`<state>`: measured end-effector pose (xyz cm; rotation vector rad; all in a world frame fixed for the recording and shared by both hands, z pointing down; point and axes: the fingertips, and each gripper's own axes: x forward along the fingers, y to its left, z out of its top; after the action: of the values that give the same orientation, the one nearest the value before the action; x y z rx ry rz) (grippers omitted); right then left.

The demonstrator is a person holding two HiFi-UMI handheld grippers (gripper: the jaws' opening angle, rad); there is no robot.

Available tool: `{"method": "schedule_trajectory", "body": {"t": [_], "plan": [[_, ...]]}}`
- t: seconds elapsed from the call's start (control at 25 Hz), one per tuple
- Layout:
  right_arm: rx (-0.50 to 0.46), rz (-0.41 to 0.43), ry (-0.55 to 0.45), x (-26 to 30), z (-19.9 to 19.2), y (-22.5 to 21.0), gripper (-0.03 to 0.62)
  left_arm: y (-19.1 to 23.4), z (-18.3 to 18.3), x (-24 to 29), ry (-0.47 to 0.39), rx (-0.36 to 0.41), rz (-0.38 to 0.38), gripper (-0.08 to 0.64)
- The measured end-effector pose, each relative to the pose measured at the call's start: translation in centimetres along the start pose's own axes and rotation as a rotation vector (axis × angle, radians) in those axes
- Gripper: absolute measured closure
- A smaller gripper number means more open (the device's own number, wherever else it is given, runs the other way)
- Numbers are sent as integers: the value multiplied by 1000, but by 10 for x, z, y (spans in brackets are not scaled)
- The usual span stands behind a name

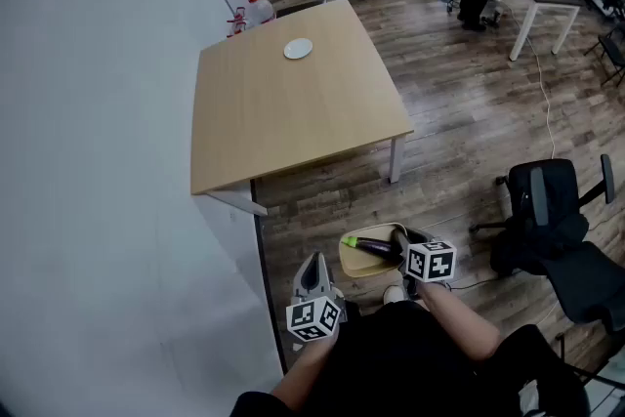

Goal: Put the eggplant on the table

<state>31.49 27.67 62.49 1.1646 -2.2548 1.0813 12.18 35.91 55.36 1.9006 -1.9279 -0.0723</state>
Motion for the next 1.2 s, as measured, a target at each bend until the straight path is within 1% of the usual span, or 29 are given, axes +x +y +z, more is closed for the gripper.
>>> {"method": "schedule_trajectory", "body": {"t": [0.16, 0.28, 0.44, 0.64, 0.76, 0.92, 1.12, 1.2], "plan": [[-28, -13, -24, -1, 0, 2, 512, -7, 1, 8, -3, 26, -25, 545], [-51, -14, -26, 0, 0, 1, 514, -6, 2, 14, -2, 31, -20, 545], [-111, -50, -55, -4, 7, -4, 512, -6, 2, 18, -10, 37, -6, 545], [-87, -18, -64, 7, 17, -7, 511, -2, 0, 25, -23, 23, 35, 545], [-80, -12, -62, 17, 26, -5, 512, 4, 0, 35, -14, 19, 36, 545], [-84, -25, -69, 44, 45, -5, 511, 22, 6, 65, -12, 19, 29, 545], [-57, -58, -64, 98, 87, 3, 511, 56, 32, 127, 12, 24, -6, 545], [-61, -71, -63, 118, 101, 7, 511, 70, 39, 148, 22, 30, -19, 545]]}}
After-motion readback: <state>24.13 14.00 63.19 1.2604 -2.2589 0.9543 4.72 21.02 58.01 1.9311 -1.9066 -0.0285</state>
